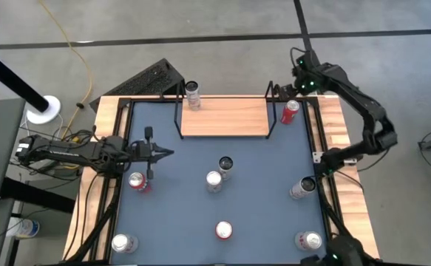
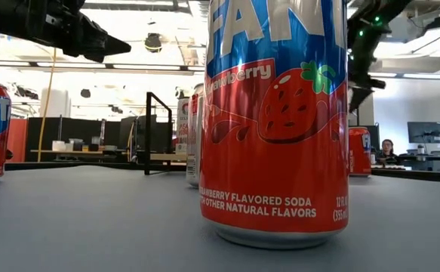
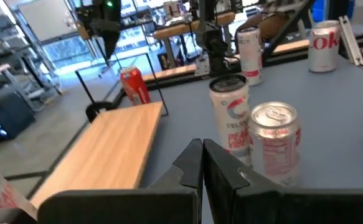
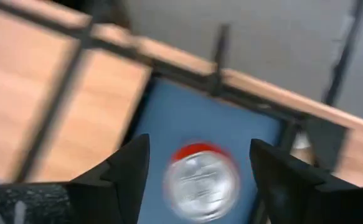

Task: Place canned beverage on shelf
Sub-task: Put the top red soda can on the shelf

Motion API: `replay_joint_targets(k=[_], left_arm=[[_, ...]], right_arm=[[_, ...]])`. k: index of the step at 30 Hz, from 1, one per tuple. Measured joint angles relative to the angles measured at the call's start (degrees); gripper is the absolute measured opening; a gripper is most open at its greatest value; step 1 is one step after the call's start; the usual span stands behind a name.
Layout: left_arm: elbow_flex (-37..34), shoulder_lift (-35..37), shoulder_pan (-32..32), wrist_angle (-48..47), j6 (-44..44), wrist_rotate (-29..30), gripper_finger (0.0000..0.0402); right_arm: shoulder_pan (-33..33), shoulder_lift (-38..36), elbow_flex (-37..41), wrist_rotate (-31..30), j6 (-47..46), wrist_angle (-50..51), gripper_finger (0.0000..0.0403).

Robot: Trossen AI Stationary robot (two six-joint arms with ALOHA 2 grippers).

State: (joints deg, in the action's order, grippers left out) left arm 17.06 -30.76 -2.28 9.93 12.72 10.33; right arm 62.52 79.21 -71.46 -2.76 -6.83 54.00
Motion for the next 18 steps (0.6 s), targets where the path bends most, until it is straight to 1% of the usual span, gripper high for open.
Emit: replay_joint_targets(k=[1, 4, 8, 18], left_arm=[[0.0, 0.0, 0.0, -0.3, -0.3, 0.1, 0.0], [0.0, 0.0, 0.0, 0.0, -2.0, 0.4, 0.0], [0.0, 0.0, 0.0, -0.3, -3.4, 0.4, 0.0], [0.0, 0.0, 0.0, -0.4, -4.2, 0.5, 0.0]], right_arm=[[0.1, 1.1, -0.1, -0.7, 0.3, 0.1, 0.0267], [0.9, 4.0, 0.2, -0.3, 2.1, 1.5, 0.0266], [0.2, 5.2, 0.1, -0.2, 1.9, 1.9, 0.0266], [0.1, 5.4, 0.1, -0.4, 3.0, 4.5, 0.0265]])
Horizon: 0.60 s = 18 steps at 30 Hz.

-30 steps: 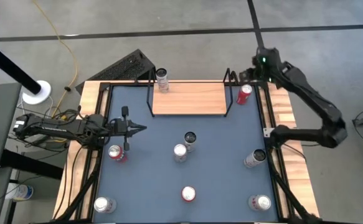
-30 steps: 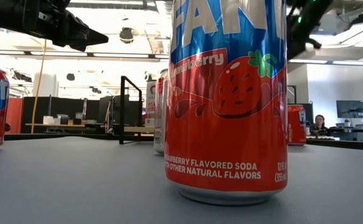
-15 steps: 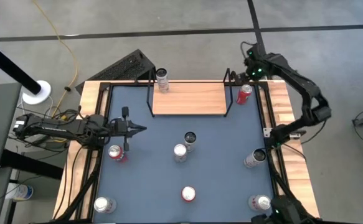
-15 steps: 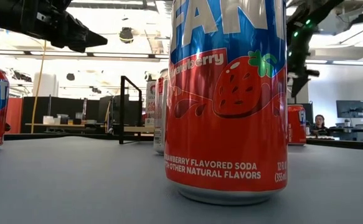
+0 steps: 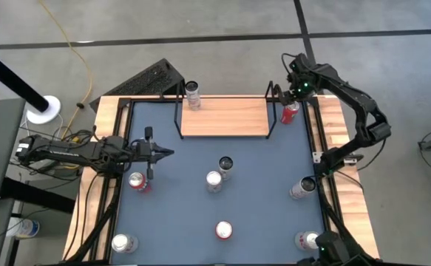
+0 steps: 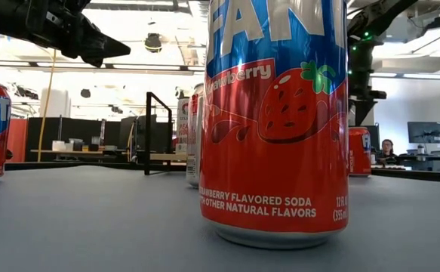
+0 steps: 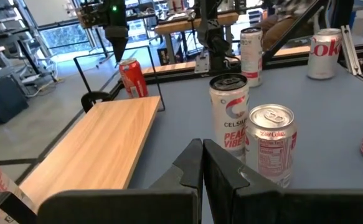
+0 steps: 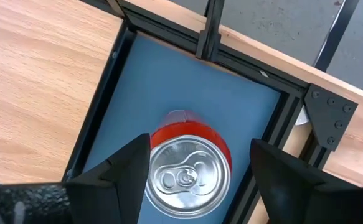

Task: Place canned beverage on shelf
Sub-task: Put the top red soda can on the shelf

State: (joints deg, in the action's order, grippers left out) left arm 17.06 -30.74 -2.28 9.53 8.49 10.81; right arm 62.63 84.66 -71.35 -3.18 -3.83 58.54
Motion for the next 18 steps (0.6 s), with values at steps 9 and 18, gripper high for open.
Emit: replay_joint_targets(k=[9, 18], left_arm=[[0.0, 0.0, 0.0, -0.2, -0.2, 0.0, 0.0], [0.0, 0.0, 0.0, -0.4, -0.4, 0.0, 0.0]], right_arm=[[-0.8, 0.0, 0.8, 0.0, 0.4, 1.9, 0.0265], [-1.3, -0.1, 1.9, 0.1, 0.9, 3.1, 0.0265]])
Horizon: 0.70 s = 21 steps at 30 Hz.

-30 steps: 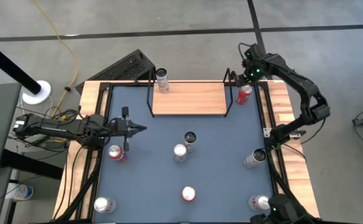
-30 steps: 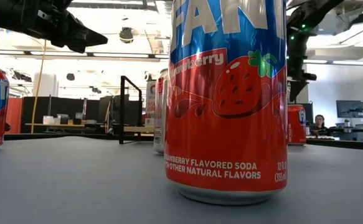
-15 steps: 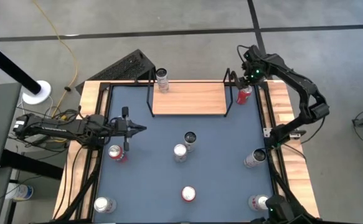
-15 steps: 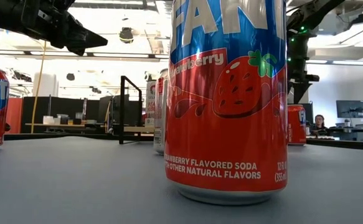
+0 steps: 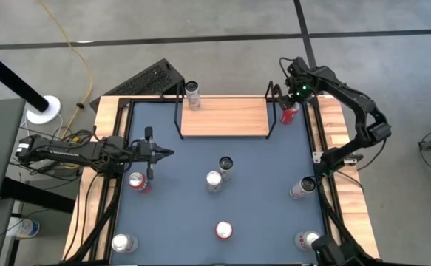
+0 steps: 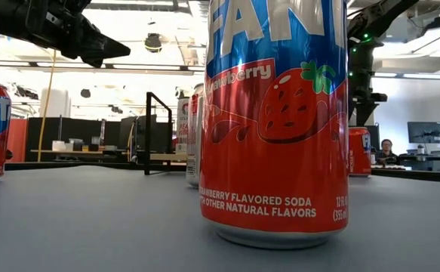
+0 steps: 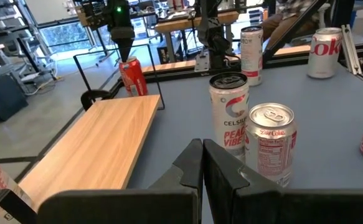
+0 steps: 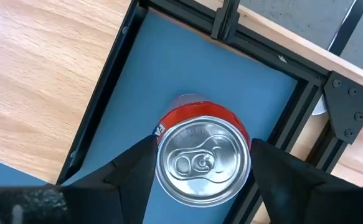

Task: Place canned beverage on shelf
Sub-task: Put the top red soda can on the shelf

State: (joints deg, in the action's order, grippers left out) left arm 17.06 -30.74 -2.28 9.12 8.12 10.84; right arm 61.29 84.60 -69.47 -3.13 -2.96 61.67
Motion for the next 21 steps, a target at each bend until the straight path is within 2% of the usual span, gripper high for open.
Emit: replay_joint_targets(k=[10, 21], left_arm=[[0.0, 0.0, 0.0, -1.2, 0.0, 0.1, 0.0], [0.0, 0.0, 0.0, -1.2, 0.0, 0.1, 0.0]], right_arm=[[-1.0, 0.1, 0.2, -0.3, 2.4, 3.1, 0.0265], [-0.8, 0.1, 0.2, -1.6, -0.9, -0.6, 0.0265]])
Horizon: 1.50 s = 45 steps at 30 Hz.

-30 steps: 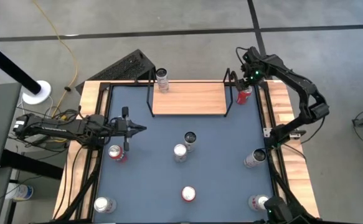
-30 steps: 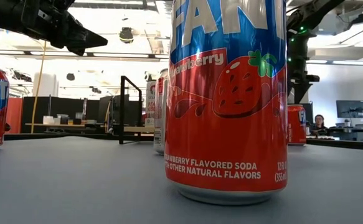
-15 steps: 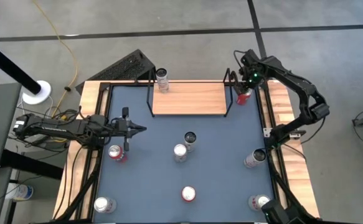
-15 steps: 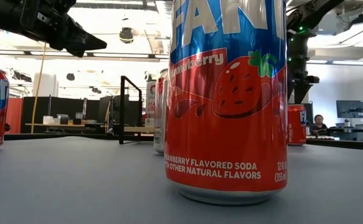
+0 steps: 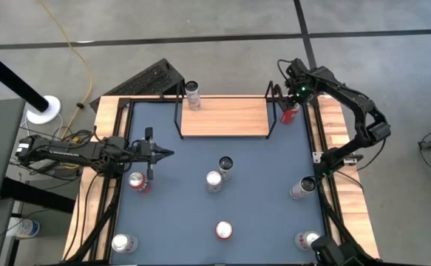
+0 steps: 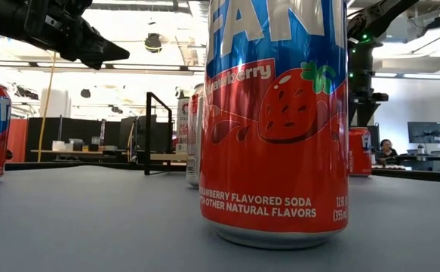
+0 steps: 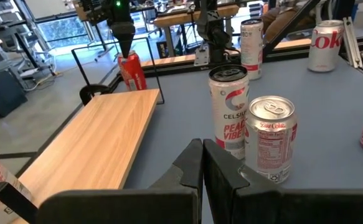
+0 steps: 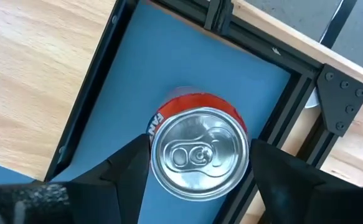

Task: Place canned beverage on shelf
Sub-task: Put the top red soda can on the shelf

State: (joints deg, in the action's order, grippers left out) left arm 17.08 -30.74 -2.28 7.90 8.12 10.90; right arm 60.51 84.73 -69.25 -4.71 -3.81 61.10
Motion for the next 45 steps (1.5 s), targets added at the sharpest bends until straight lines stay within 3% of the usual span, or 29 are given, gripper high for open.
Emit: replay_joint_targets(k=[19, 31, 38, 45], left_arm=[[0.0, 0.0, 0.0, -1.1, -0.7, 0.0, 0.0], [0.0, 0.0, 0.0, -1.2, -1.2, 0.0, 0.0], [0.0, 0.0, 0.0, -1.2, -1.7, 0.0, 0.0], [0.0, 0.0, 0.0, -1.2, -1.3, 0.0, 0.0]], right_arm=[[0.7, 2.2, 1.4, -0.1, 0.8, -0.9, 0.0264], [0.7, 2.0, 1.5, 0.0, 0.9, -1.5, 0.0184], [0.7, 1.0, 0.1, 0.4, 0.9, -0.7, 0.019], [-0.4, -0.1, -6.1, -0.4, -0.6, 4.8, 0.0186]])
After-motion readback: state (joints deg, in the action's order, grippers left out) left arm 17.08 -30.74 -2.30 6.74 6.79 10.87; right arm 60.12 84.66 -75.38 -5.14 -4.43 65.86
